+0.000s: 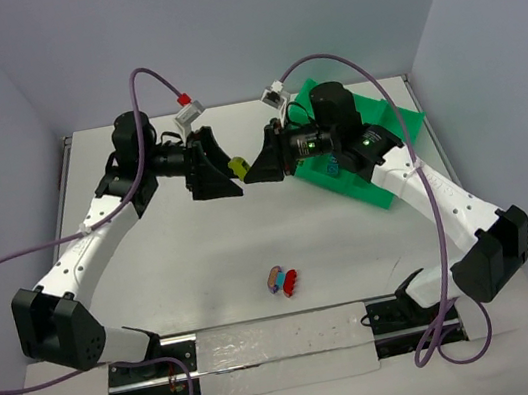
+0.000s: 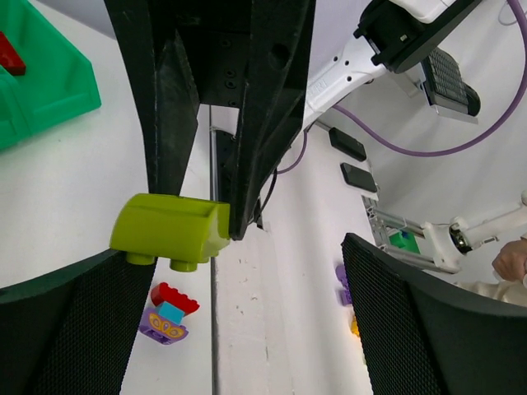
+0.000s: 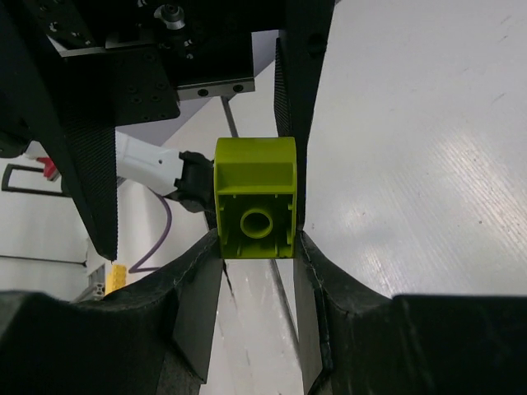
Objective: Sort the legos into containers by color
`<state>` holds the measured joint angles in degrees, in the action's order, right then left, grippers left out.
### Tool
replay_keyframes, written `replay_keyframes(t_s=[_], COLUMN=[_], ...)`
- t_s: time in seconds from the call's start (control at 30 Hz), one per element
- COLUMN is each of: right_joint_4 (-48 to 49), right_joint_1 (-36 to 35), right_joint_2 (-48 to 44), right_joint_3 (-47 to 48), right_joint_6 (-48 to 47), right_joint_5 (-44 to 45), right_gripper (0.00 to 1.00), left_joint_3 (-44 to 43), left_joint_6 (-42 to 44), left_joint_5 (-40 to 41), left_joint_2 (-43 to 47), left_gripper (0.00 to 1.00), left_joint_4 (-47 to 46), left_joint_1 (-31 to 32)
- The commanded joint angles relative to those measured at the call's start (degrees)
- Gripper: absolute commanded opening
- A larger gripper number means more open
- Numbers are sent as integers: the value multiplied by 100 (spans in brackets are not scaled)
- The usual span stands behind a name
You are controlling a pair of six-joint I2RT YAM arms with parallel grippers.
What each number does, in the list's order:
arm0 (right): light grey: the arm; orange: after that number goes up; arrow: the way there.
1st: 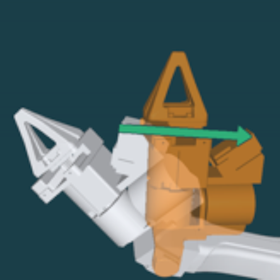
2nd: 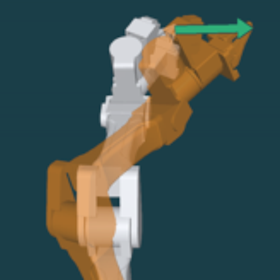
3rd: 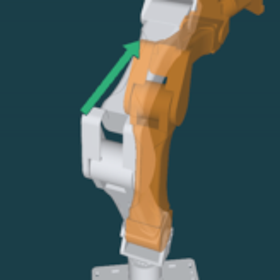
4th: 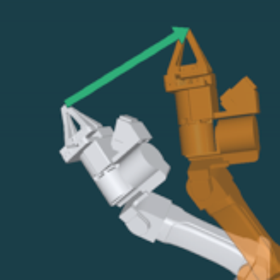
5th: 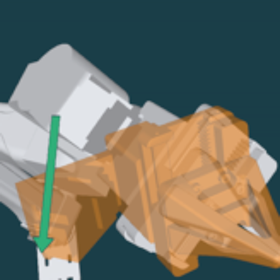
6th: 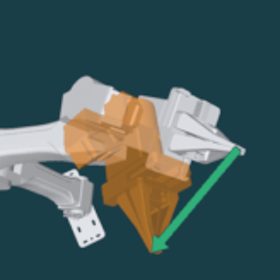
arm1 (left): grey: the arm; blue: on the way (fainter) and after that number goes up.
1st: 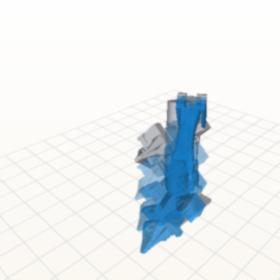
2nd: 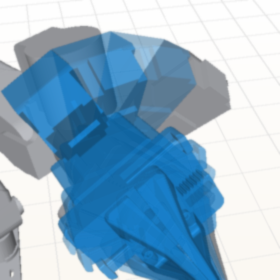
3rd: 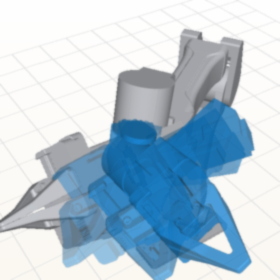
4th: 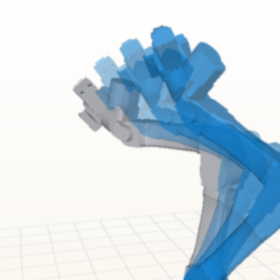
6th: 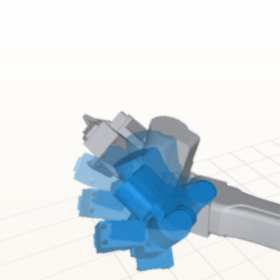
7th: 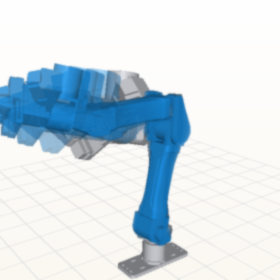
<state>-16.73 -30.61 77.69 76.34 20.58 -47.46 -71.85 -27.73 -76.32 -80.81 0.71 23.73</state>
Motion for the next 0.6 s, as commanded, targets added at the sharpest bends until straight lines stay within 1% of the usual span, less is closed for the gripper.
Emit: replay_keyframes(t_s=[0.0,0.03,0.13,0.23,0.27,0.3,0.33,0.4,0.43,0.5,0.57], right_joint_4=[21,21,-114,-260,-271,-333,-349,-360,-377,-471,-506], right_joint_1=[11,11,82,180,198,216,236,306,341,450,573], right_joint_2=[-246,-253,-301,-408,-438,-485,-505,-561,-563,-580,-623], right_joint_3=[-31,-31,-28,-31,-34,-51,-70,-121,-136,-163,-224], right_joint_6=[-19,-19,-25,-28,-30,-37,-33,26,47,130,226], right_joint_5=[526,527,959,1465,1511,1762,1881,2229,2267,2757,3118], right_gripper=[0,0,0,0,0,0,0,0,0,0,0], left_joint_3=[-48,-34,66,318,364,412,440,501,537,646,751], left_joint_6=[163,149,25,-284,-292,-331,-350,-399,-403,-452,-478], left_joint_5=[126,126,355,929,1092,1337,1374,1810,1856,2365,2648], left_joint_2=[241,255,323,370,346,291,263,198,200,258,346], left_gripper=[99,99,99,99,99,99,99,99,99,99,99], left_joint_4=[-19,-18,55,78,104,257,350,587,653,746,807], left_joint_1=[-141,-176,-416,-776,-863,-982,-1038,-1173,-1208,-1274,-1336])
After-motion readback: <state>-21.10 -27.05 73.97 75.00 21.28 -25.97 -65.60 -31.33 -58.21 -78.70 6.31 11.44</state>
